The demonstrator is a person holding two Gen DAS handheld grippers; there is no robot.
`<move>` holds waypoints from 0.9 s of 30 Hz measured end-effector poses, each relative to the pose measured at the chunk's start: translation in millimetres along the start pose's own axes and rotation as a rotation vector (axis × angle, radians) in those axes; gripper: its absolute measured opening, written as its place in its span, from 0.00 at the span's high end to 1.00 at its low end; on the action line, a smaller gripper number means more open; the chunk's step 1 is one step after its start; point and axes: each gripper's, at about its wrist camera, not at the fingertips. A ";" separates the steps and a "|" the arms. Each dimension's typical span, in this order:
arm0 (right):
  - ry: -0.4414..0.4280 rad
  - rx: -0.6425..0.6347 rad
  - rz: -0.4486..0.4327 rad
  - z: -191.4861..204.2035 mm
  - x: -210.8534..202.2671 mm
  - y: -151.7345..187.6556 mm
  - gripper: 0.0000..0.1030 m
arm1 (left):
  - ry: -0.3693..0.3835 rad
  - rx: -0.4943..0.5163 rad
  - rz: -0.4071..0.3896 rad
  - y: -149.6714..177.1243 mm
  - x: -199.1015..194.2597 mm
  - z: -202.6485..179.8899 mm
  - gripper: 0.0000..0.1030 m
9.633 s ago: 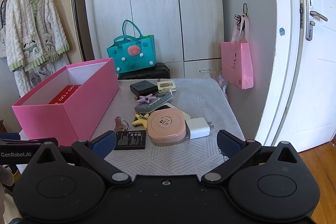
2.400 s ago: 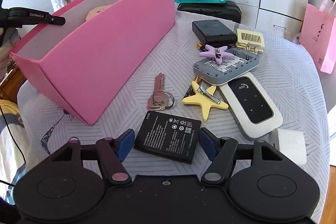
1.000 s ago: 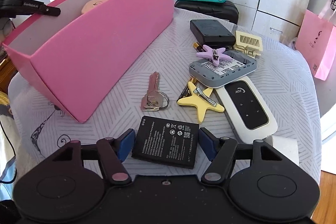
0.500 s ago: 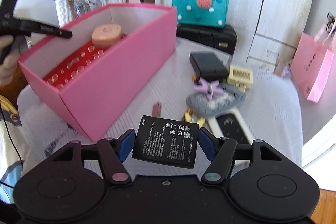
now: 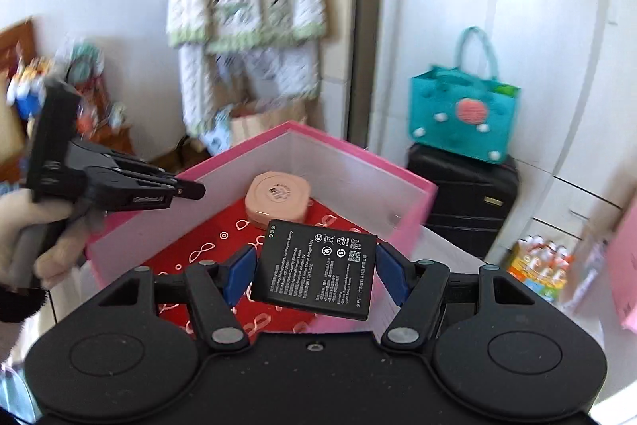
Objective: Organize rigid objects
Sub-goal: 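Carry the black battery into the pink box beside the compact and release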
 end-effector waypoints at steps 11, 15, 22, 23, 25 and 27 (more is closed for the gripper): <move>0.067 -0.050 0.255 -3.2 141.1 -22.3 0.31 | 0.001 0.005 0.005 1.4 -0.9 1.7 0.97; 0.085 0.016 0.294 -11.5 154.4 -21.7 0.31 | 0.004 0.003 0.013 1.5 0.0 2.3 0.97; 0.057 0.196 0.319 -28.0 150.5 -26.2 0.32 | 0.008 -0.014 0.022 1.3 1.8 3.5 0.96; 0.064 0.184 0.305 -25.4 147.1 -27.2 0.32 | 0.005 -0.013 0.022 1.3 1.7 3.1 0.96; 0.063 0.160 0.273 -23.4 135.0 -30.6 0.32 | 0.003 -0.015 0.017 1.4 1.0 3.3 0.96; 0.054 0.161 0.244 -24.2 117.0 -33.4 0.32 | 0.007 -0.016 0.012 1.8 0.4 3.9 0.96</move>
Point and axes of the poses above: each gripper's, at about its wrist camera, not at the fingertips, and x roughly the way its jaws point, z to its left, y to its underside, and after that the axes turned 14 degrees about -z, right-handed
